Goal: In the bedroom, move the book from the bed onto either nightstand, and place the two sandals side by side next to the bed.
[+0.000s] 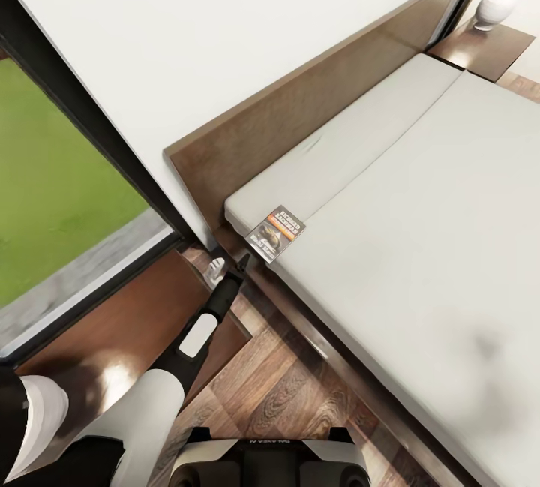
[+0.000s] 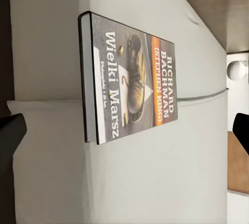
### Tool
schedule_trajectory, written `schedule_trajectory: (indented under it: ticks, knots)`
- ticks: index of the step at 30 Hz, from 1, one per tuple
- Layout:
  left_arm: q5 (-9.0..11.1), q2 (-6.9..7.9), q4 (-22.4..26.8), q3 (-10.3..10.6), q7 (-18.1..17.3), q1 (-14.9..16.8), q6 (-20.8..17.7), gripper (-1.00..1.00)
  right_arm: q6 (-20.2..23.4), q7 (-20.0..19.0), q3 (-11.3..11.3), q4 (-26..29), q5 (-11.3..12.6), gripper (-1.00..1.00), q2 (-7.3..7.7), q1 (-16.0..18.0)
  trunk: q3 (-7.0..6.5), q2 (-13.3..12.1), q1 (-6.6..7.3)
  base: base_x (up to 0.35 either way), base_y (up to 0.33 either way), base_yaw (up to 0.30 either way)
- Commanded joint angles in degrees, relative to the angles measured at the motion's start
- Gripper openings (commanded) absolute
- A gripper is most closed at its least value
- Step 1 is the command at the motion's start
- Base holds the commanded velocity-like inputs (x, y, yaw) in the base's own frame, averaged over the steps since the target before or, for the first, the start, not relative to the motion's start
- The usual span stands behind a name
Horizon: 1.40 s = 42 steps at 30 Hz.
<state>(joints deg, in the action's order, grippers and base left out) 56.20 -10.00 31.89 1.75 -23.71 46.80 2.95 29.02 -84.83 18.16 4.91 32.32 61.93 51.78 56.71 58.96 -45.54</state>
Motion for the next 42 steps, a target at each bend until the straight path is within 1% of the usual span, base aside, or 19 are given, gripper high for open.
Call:
schedule_trajectory:
  ticks: [1,22,30,42]
  knots:
    - [0.3,0.0,-0.1,0.2,-0.1,0.0,0.3,1.0,0.6,-0.2,-0.1,-0.1,0.1,1.0,0.03,0.1,0.22,0.4,-0.23,0.0,0.0,0.0]
    - [0.4,0.0,0.1,0.2,-0.5,0.0,0.0,1.0,0.6,-0.2,-0.1,-0.1,0.1,1.0,0.03,0.1,3.99,8.9,-4.84,0.0,0.0,0.0]
    - [0.4,0.0,0.2,0.6,-0.5,0.0,0.0,1.0,0.6,-0.3,-0.1,-0.1,0.1,1.0,0.03,0.1,5.42,12.1,-6.6,0.0,0.0,-0.122]
    - [0.4,0.0,0.2,0.6,-0.5,0.0,0.0,1.0,0.6,-0.3,-0.1,-0.1,0.1,1.0,0.03,0.1,5.42,12.1,-6.6,0.0,0.0,-0.037]
